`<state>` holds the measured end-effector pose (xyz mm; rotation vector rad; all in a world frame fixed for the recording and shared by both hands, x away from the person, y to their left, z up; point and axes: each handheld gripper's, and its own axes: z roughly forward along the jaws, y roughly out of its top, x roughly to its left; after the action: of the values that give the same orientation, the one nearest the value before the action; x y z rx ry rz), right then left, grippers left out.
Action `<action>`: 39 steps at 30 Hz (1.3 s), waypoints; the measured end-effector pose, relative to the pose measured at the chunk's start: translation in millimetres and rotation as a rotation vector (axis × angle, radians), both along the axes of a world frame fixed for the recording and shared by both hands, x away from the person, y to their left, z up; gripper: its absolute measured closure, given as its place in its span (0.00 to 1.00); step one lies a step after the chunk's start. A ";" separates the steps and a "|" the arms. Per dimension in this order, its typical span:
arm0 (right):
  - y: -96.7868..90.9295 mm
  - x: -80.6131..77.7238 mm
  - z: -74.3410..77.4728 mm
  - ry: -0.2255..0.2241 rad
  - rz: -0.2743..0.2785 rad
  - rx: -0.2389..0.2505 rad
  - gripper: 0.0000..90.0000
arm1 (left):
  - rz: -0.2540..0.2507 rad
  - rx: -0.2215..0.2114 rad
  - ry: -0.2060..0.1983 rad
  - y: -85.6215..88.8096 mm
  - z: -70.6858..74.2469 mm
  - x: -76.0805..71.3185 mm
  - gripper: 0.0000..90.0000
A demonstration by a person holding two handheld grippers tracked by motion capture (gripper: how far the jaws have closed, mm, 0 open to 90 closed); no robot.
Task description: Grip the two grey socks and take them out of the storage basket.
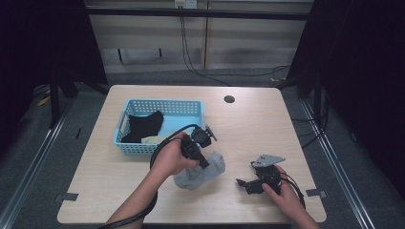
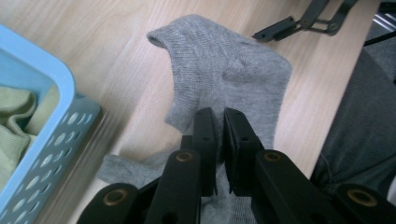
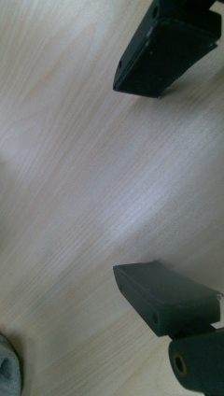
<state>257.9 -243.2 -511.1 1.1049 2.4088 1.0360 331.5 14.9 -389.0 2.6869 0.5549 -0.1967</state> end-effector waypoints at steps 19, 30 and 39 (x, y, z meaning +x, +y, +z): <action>0.0 0.0 0.0 0.000 0.000 0.000 0.11 | 0.072 -0.036 -0.058 17.5 -10.9 1.1 0.41; 0.0 0.0 0.0 0.000 0.000 0.000 0.11 | 0.129 -0.051 -0.056 53.1 -19.3 -3.1 0.36; 0.0 0.0 0.0 0.000 0.000 0.000 0.11 | 0.196 -0.048 -0.050 92.0 -31.8 -6.2 0.36</action>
<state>258.0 -243.2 -511.1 1.1053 2.4086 1.0361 325.3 106.9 -420.8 2.5635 0.7828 -0.0865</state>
